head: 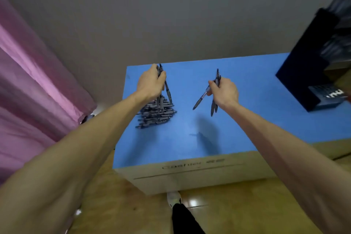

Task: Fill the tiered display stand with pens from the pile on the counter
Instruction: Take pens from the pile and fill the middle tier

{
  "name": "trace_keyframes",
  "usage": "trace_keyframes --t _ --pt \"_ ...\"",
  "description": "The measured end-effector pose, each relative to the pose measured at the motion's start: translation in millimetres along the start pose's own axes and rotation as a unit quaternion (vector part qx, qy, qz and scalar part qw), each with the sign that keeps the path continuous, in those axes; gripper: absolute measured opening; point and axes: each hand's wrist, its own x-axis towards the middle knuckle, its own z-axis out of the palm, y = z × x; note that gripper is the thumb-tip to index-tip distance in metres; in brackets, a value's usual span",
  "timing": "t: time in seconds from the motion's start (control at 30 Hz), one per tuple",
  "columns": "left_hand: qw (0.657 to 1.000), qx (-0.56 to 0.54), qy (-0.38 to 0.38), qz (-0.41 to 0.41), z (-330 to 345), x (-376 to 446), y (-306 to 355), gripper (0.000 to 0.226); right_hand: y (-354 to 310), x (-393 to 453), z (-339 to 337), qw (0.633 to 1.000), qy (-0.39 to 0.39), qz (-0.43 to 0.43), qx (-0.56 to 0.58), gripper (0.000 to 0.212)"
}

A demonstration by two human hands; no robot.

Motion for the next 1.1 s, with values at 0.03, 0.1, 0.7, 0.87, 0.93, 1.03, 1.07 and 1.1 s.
trace_keyframes --t 0.03,0.1,0.7,0.87,0.93,1.03,1.07,1.1 --pt "1.000 0.001 0.000 0.011 1 -13 10 0.028 3 -15 -16 1.000 0.014 0.004 -0.005 0.036" --pt "1.000 -0.002 -0.002 0.027 3 -38 36 0.028 11 -44 -49 0.999 0.037 0.015 -0.013 0.036" --pt "0.981 -0.021 0.000 0.190 145 -123 355 0.027 204 -131 -381 0.978 0.182 0.025 -0.098 0.026" --pt "0.980 -0.008 0.013 0.196 213 -126 450 0.030 277 -113 -474 0.985 0.138 -0.012 -0.100 0.030" --pt "0.982 0.017 0.027 0.188 233 -122 477 0.032 299 -105 -501 0.987 0.128 -0.025 -0.096 0.027" --pt "0.984 0.031 0.044 0.167 252 -116 507 0.036 322 -89 -527 0.990 0.119 -0.033 -0.071 0.027" --pt "0.985 0.035 0.048 0.162 256 -113 515 0.038 327 -81 -533 0.991 0.118 -0.036 -0.054 0.029" --pt "0.985 0.039 0.054 0.160 260 -109 523 0.040 331 -73 -539 0.992 0.117 -0.037 -0.035 0.032"
